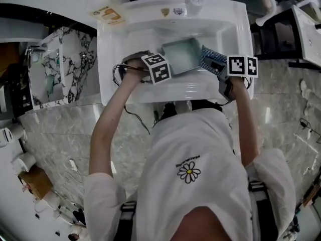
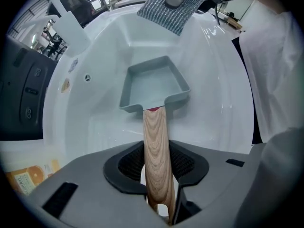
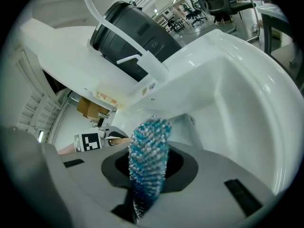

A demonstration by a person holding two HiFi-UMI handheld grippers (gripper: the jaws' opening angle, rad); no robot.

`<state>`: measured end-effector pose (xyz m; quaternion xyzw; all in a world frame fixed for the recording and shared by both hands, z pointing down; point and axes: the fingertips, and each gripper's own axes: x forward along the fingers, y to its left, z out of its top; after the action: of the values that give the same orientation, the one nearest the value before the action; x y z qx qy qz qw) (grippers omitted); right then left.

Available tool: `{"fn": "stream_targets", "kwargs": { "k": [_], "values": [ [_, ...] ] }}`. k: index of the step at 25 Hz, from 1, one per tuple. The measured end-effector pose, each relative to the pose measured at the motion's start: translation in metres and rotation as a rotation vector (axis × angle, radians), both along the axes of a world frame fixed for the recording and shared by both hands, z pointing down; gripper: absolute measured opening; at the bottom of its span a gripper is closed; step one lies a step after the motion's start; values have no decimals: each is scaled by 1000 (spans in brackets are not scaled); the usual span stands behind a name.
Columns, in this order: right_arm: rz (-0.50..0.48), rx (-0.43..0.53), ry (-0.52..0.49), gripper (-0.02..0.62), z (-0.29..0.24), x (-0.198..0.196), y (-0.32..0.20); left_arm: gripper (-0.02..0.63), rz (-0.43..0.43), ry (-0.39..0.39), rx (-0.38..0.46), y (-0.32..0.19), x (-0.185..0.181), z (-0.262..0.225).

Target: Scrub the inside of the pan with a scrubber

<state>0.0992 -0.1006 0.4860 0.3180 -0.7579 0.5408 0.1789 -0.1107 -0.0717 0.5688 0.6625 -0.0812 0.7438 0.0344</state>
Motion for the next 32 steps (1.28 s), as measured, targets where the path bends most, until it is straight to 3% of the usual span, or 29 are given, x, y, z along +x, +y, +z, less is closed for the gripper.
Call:
{"fn": "stream_targets", "kwargs": {
  "k": [5,12,22,26,32],
  "values": [
    [6,-11,-9,58,5,-1,7,140,9,-7,-5,0,0,1],
    [8,-21,-50,57,3,-6,11,146,-77,-24,-91,-1,-3,3],
    [7,-34,-49,58,6,-3,11,168,-73,12,-63,-5,-3,0],
    [-3,-35,-54,58,5,-5,13,206,-82,23,-44,-9,-4,-1],
    [-8,-34,-66,58,4,-9,14,233,-91,1,-41,-12,-17,-1]
  ]
}}
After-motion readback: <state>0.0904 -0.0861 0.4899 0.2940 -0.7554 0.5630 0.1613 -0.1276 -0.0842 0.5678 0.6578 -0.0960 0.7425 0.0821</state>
